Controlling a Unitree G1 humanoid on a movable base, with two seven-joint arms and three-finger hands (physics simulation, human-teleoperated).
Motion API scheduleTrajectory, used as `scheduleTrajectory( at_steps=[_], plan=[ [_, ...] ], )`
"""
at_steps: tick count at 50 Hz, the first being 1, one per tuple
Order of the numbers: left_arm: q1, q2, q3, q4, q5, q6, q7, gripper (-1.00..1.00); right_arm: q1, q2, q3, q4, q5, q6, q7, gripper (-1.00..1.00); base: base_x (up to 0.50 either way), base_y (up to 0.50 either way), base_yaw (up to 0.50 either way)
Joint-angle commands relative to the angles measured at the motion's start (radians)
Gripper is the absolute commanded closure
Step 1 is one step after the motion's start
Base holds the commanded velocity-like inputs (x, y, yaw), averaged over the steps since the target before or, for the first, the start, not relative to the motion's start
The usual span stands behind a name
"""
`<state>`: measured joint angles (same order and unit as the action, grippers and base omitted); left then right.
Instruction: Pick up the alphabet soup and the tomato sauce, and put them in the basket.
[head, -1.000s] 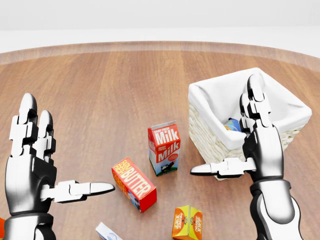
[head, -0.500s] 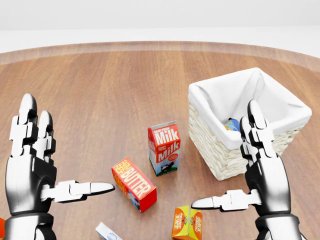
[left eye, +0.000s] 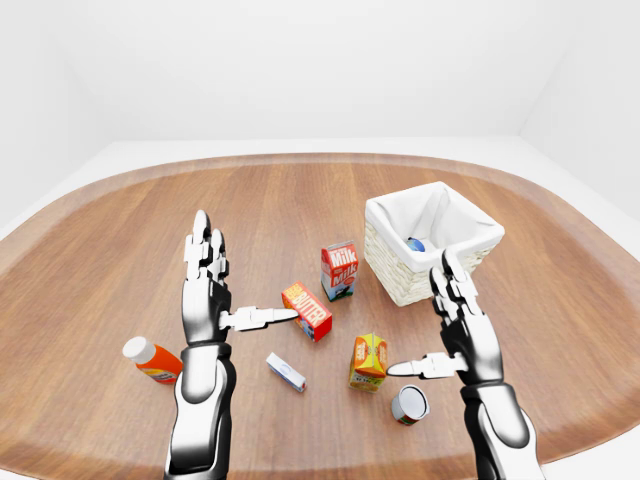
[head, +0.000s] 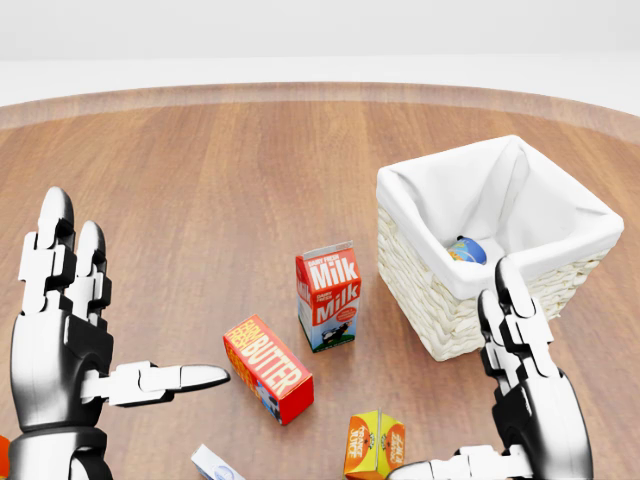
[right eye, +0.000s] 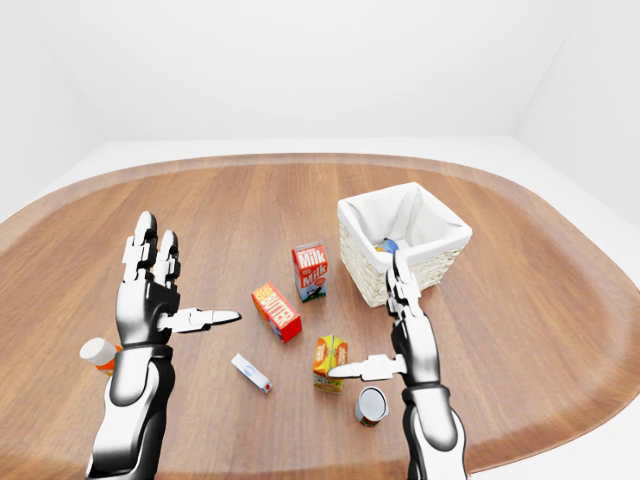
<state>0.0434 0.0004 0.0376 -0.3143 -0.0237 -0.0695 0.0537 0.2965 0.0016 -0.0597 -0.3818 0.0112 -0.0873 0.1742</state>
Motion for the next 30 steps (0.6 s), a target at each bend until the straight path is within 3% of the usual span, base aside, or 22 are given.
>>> scheduleTrajectory(
  at_steps=[1,21,30],
  plan=[
    [0.007,0.003,0.002,0.010,0.002,0.000,-0.014,-1.00,0.097,0.014,0.018,-0.034,0.012,0.000,0.021,-1.00,0.00,0.00,0.00],
    [0.007,0.002,0.002,0.010,0.002,0.000,-0.013,-1.00,0.265,-0.004,0.079,-0.162,0.030,0.000,0.021,-1.00,0.00,0.00,0.00],
    [0.005,0.003,0.003,0.008,0.002,0.006,-0.012,-1.00,0.313,-0.016,0.096,-0.090,0.056,0.000,0.024,-1.00,0.00,0.00,0.00]
  ],
)
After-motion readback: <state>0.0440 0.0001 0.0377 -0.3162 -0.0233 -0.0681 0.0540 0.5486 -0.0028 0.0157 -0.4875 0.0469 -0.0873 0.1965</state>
